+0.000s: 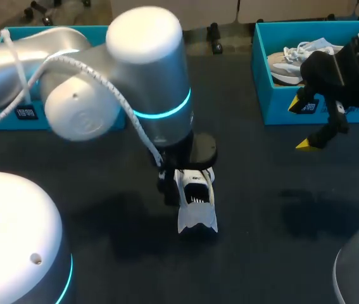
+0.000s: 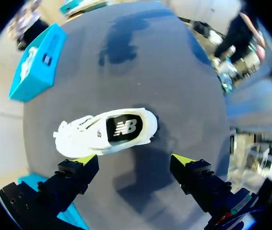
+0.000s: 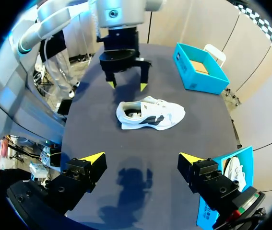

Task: Take the shoe out of the shoebox, open the shoe tongue, remove and reinsert the insole, then place the shoe into the shoebox

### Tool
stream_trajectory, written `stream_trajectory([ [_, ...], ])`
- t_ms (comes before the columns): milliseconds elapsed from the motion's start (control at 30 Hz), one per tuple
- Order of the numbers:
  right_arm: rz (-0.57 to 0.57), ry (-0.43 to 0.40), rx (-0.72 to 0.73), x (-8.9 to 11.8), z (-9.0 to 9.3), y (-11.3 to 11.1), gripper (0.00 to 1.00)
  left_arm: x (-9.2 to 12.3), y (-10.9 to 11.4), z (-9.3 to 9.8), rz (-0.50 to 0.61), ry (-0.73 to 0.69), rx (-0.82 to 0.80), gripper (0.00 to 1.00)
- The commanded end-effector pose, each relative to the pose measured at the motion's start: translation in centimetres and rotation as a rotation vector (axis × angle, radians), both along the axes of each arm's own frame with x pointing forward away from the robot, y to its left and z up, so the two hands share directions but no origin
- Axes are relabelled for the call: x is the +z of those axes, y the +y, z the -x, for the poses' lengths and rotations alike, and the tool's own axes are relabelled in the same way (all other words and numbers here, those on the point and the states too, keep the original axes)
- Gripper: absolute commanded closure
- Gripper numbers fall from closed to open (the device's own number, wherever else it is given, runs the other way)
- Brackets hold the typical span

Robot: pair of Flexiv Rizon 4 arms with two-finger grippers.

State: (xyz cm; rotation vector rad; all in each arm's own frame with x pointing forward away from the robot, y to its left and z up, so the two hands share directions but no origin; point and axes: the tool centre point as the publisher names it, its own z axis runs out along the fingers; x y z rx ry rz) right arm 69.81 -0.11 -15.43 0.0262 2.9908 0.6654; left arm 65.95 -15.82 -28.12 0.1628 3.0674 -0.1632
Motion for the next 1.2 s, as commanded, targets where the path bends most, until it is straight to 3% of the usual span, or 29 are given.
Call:
stream_trajectory([
  [33, 0.004, 0.003, 0.0, -0.1, -0.2, 0.1, 0.0, -0.2, -0.1, 1.3, 0.007, -0.073, 0.083, 0.0],
  [633, 0.004, 0.003, 0.0, -0.1, -0.2, 0.1, 0.0, -3.7, -3.1, 3.7, 0.026, -0.101, 0.056, 0.0],
  [1200, 0.004, 0.003, 0.0, -0.1, -0.2, 0.1, 0.0, -8.6, -5.6, 2.1, -0.078, -0.058, 0.064, 0.0],
])
